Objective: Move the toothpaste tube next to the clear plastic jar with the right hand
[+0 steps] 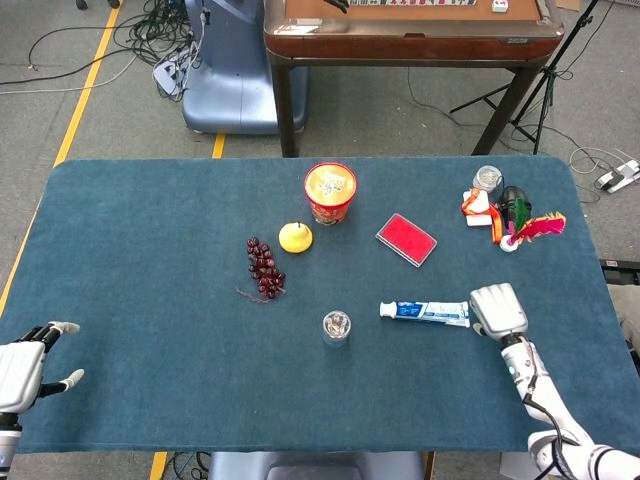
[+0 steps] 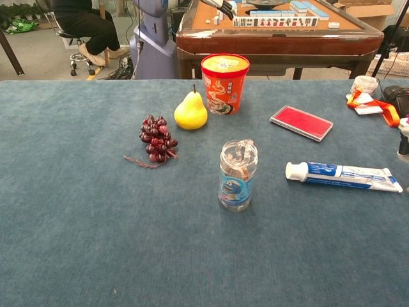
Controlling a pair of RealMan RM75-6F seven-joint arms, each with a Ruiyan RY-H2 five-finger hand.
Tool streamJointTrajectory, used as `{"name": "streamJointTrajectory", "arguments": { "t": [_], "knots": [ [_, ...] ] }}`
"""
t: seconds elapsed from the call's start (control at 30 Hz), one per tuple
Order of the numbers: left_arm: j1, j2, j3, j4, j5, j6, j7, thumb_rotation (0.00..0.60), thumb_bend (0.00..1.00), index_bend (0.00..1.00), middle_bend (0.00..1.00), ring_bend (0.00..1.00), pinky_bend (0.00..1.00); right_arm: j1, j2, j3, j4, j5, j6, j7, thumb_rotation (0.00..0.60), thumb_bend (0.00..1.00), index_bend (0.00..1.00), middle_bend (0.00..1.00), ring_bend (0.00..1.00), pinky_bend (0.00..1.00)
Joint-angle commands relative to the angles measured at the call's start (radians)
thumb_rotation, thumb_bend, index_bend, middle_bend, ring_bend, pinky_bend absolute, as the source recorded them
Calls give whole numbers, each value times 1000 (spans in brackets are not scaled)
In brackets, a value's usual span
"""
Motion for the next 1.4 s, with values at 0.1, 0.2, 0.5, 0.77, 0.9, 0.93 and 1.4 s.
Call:
{"name": "streamJointTrajectory", "arguments": {
  "t": [0.1, 0.2, 0.5, 0.77, 0.9, 0.93, 1.4],
  "knots": [
    [0, 0, 1, -2, 1, 1, 2, 600, 36, 334, 351, 355, 538, 5, -7, 1, 4, -6, 0, 5, 600, 0, 1000, 1000, 1000, 1000],
    [0, 0, 1, -2, 0, -1, 3, 600, 36, 334, 351, 355, 538, 12, -18, 4, 13, -9, -5, 10, 600, 0, 1000, 1000, 1000, 1000],
    [0, 2, 2, -3, -1, -3, 3, 600, 36, 334, 351, 355, 538, 27, -55, 6, 48, -22, -12, 27, 600, 0, 1000, 1000, 1000, 1000],
    [-1, 3, 2, -3, -3, -6, 3, 600, 36, 334, 351, 356, 538, 42, -93, 12, 73, -40, -6, 47, 600, 0, 1000, 1000, 1000, 1000],
    [-1, 3, 3, -4, -3, -6, 2, 600, 36, 334, 351, 355, 538, 49, -104, 14, 74, -46, -4, 48, 600, 0, 1000, 1000, 1000, 1000],
    [-1, 3, 3, -3, -3, -7, 2, 600, 36, 334, 351, 355, 538, 52, -107, 17, 74, -47, -4, 49, 600, 0, 1000, 1000, 1000, 1000],
    [-1, 5, 3, -3, -6, -10, -1, 600, 36, 334, 351, 355, 538, 89, -128, 42, 65, -52, -5, 33, 600, 0, 1000, 1000, 1000, 1000]
  ]
}}
